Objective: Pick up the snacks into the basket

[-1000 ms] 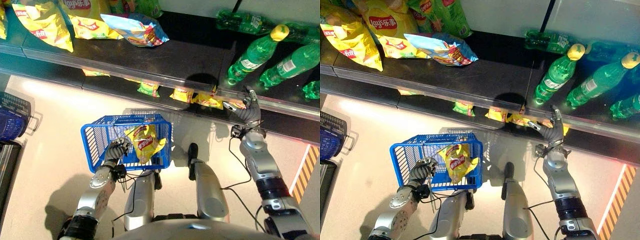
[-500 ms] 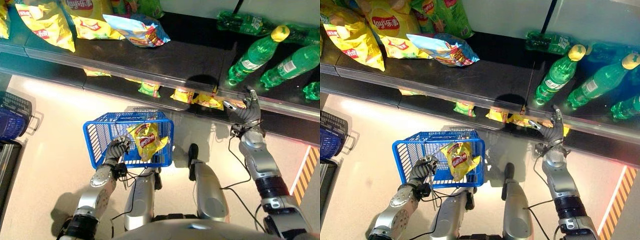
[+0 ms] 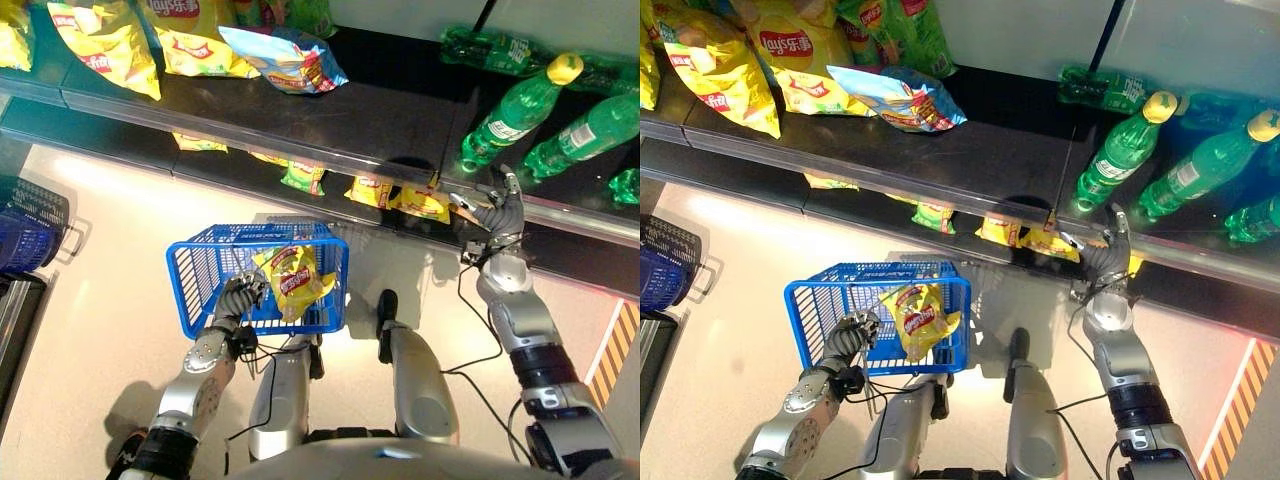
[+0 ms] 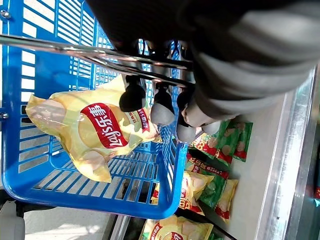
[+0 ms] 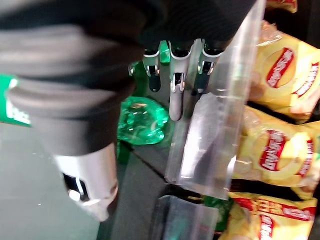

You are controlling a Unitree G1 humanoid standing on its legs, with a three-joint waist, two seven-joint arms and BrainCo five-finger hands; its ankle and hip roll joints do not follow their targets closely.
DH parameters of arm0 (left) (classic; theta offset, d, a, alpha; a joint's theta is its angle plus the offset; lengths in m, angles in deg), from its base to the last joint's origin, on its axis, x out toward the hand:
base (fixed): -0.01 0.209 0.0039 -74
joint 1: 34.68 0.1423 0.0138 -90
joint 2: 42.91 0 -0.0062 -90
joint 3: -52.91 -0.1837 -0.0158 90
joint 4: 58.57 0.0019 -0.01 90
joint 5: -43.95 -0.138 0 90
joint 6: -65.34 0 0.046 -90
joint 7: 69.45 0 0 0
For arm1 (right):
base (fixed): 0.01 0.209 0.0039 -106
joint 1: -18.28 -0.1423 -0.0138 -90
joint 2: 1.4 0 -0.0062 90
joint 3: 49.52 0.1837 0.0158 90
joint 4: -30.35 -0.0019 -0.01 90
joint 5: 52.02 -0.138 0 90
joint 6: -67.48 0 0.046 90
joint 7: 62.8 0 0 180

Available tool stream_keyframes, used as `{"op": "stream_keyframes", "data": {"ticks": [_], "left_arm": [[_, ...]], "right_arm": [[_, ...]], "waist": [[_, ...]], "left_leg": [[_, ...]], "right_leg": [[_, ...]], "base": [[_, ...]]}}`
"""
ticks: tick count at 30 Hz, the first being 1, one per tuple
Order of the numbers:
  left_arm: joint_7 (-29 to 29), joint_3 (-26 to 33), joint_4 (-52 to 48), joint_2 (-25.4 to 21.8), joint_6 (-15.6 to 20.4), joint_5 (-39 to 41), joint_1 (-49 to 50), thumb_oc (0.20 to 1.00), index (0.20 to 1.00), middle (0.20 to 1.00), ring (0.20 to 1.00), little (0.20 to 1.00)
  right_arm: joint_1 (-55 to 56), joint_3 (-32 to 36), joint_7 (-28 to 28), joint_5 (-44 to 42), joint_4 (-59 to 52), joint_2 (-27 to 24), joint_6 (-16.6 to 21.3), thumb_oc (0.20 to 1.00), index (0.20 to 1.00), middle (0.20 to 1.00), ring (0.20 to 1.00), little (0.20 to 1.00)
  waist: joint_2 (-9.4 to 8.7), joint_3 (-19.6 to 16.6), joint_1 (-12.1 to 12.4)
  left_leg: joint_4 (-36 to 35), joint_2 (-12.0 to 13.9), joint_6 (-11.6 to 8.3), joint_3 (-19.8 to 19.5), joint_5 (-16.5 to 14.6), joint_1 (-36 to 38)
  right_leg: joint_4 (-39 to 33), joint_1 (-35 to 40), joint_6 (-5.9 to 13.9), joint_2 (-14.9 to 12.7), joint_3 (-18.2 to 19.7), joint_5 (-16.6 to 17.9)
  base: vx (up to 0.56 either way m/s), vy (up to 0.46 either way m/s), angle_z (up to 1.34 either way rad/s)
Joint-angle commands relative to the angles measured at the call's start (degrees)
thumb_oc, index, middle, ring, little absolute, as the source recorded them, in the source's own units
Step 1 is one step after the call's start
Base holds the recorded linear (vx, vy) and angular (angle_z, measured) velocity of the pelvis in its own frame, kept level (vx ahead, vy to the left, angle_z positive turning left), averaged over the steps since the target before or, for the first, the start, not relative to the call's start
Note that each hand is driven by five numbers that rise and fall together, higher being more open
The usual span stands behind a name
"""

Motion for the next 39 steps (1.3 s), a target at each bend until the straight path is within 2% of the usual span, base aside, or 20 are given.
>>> {"op": "stream_keyframes", "data": {"ticks": [1,33,39], "left_arm": [[-0.18,-0.40,-10.20,-4.66,4.23,1.33,2.06,0.200,0.200,0.200,0.200,0.200],[0.51,-0.70,-10.06,-4.90,4.37,1.90,1.38,0.200,0.200,0.200,0.200,0.200],[0.46,-1.17,-11.01,-5.45,4.63,2.24,2.21,0.200,0.200,0.200,0.200,0.200]], "right_arm": [[-7.98,0.12,0.00,0.08,-2.09,-2.61,4.08,1.000,1.000,1.000,1.000,1.000],[-12.40,0.48,1.61,-0.07,1.40,-5.49,3.26,1.000,1.000,1.000,1.000,1.000],[-15.84,-2.29,1.47,-0.56,7.97,-4.73,2.24,1.000,1.000,1.000,1.000,1.000]], "waist": [[-3.48,-4.31,2.46],[-3.95,-5.04,2.77],[-3.06,-4.59,3.39]], "left_leg": [[4.34,-0.53,1.46,-3.66,-6.11,-0.39],[5.35,-0.53,1.46,-4.03,-6.54,-0.87],[5.42,-0.60,1.50,-4.17,-6.71,-0.74]], "right_leg": [[-4.44,1.19,6.21,-3.19,0.98,3.34],[-4.41,1.27,5.92,-2.93,1.41,3.37],[-4.36,1.48,6.00,-3.00,1.23,3.20]], "base": [[0.00,0.000,0.00],[0.00,0.000,0.01],[0.00,0.000,0.00]]}}
